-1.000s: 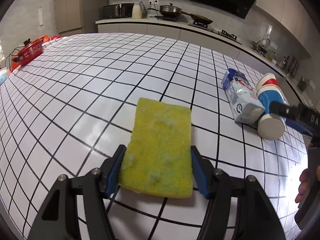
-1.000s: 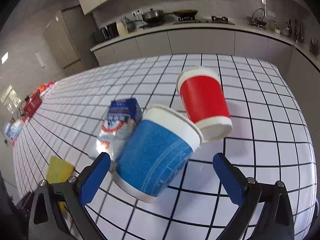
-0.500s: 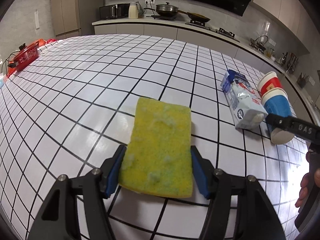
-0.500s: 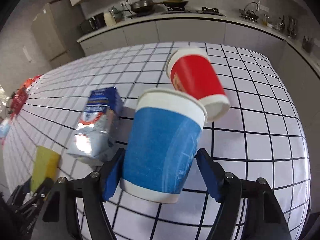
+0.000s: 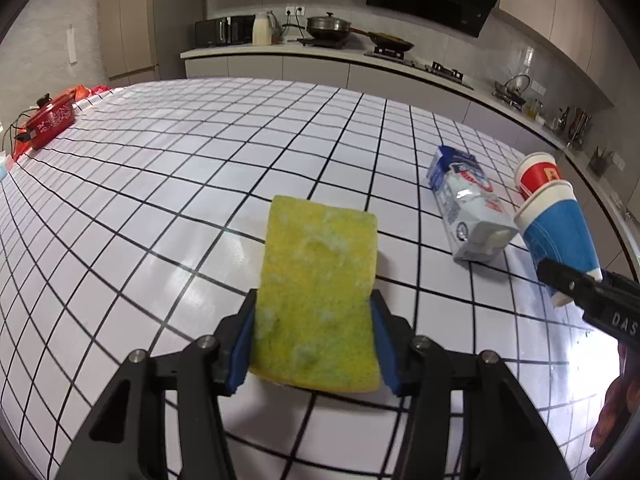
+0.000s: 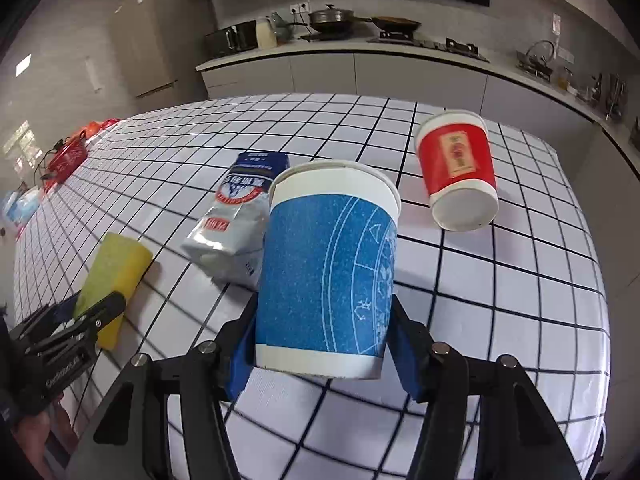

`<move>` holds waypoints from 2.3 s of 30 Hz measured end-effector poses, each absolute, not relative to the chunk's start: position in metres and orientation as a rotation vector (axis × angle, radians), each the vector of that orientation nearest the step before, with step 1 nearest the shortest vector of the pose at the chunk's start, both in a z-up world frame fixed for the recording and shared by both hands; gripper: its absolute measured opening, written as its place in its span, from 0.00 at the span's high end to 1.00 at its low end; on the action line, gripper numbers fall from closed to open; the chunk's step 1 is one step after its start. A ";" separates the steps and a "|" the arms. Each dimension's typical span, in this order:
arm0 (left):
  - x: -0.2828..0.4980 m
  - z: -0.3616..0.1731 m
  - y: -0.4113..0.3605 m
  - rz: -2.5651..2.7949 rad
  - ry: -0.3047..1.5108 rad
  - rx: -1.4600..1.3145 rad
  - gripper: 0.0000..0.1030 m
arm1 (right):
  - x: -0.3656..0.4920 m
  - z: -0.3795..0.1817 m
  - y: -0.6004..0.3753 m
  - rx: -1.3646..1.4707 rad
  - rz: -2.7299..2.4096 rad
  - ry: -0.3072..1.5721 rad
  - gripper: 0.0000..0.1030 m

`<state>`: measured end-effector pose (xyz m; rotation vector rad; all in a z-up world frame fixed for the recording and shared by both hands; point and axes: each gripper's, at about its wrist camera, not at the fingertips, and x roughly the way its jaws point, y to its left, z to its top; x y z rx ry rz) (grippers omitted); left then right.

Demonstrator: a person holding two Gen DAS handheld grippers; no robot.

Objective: Collect trash
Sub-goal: 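Carry the sponge and blue cup over the black bin and release both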

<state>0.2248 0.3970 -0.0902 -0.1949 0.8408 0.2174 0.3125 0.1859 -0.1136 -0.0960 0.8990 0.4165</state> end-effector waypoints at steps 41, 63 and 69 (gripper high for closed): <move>0.140 -0.037 0.202 0.050 0.728 -0.117 0.48 | 0.179 -0.067 -0.054 -0.084 0.324 0.800 0.41; 0.110 -0.031 0.008 -0.243 0.749 -0.017 0.48 | 0.102 -0.061 -0.233 -0.034 0.152 0.801 0.41; 0.113 -0.038 -0.033 -0.315 0.773 0.004 0.48 | 0.089 -0.071 -0.278 -0.019 0.110 0.819 0.41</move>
